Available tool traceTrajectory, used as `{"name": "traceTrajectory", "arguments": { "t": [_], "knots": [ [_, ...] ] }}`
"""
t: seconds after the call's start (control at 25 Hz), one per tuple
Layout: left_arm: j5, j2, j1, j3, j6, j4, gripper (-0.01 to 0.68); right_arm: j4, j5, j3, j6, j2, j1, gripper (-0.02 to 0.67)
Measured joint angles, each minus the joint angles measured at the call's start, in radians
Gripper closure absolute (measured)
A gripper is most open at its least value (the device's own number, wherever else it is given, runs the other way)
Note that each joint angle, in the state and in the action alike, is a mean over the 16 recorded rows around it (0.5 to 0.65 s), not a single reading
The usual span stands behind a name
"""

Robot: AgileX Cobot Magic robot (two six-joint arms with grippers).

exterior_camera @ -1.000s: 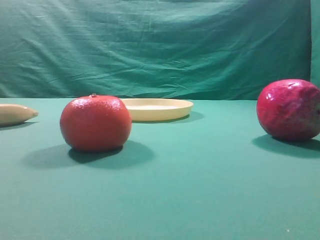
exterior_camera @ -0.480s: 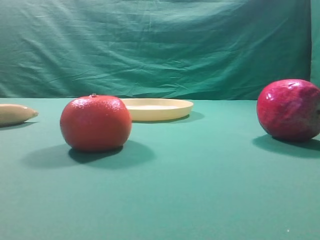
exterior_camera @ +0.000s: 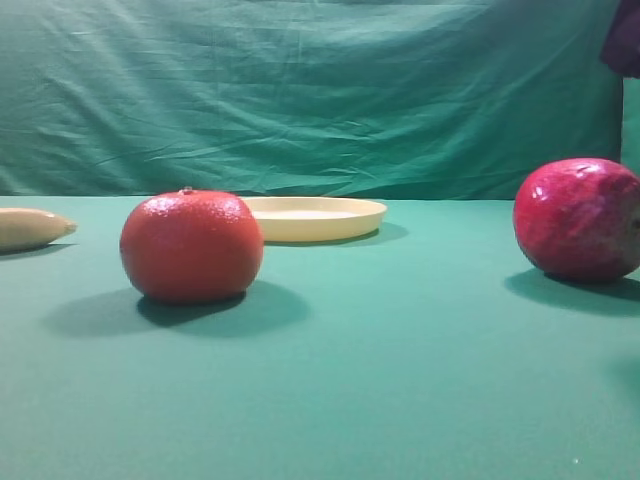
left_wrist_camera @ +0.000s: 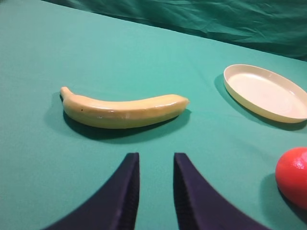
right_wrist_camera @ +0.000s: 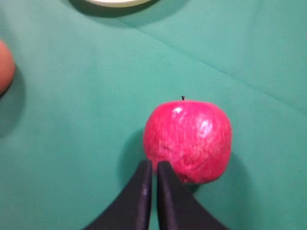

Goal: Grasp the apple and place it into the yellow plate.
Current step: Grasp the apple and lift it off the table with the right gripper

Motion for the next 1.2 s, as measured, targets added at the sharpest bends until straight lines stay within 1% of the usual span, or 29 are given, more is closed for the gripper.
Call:
{"name": "traceTrajectory", "arguments": {
  "t": [0.16,0.24,0.32,0.4,0.48,0.68,0.84,1.0,1.2],
  "knots": [
    [0.000,0.000,0.000,0.000,0.000,0.000,0.516,-0.007,-0.036,-0.008,0.002,0.061,0.001,0.164],
    [0.000,0.000,0.000,0.000,0.000,0.000,0.516,-0.008,-0.056,-0.011,0.001,0.095,0.001,0.094],
    [0.000,0.000,0.000,0.000,0.000,0.000,0.516,-0.007,-0.077,-0.014,0.001,0.132,0.001,0.042],
    [0.000,0.000,0.000,0.000,0.000,0.000,0.516,-0.006,-0.099,-0.015,0.000,0.169,0.001,0.013],
    [0.000,0.000,0.000,0.000,0.000,0.000,0.516,-0.004,-0.122,-0.016,0.000,0.204,0.001,0.013],
    [0.000,0.000,0.000,0.000,0.000,0.000,0.516,0.000,-0.161,-0.025,0.000,0.274,0.001,0.049],
    [0.000,0.000,0.000,0.000,0.000,0.000,0.516,0.003,-0.162,-0.063,0.000,0.306,0.001,0.082],
    [0.000,0.000,0.000,0.000,0.000,0.000,0.516,0.020,-0.149,-0.143,-0.004,0.320,0.001,0.114],
    [0.000,0.000,0.000,0.000,0.000,0.000,0.516,0.054,-0.127,-0.308,-0.012,0.360,0.010,0.132]
  ]
}}
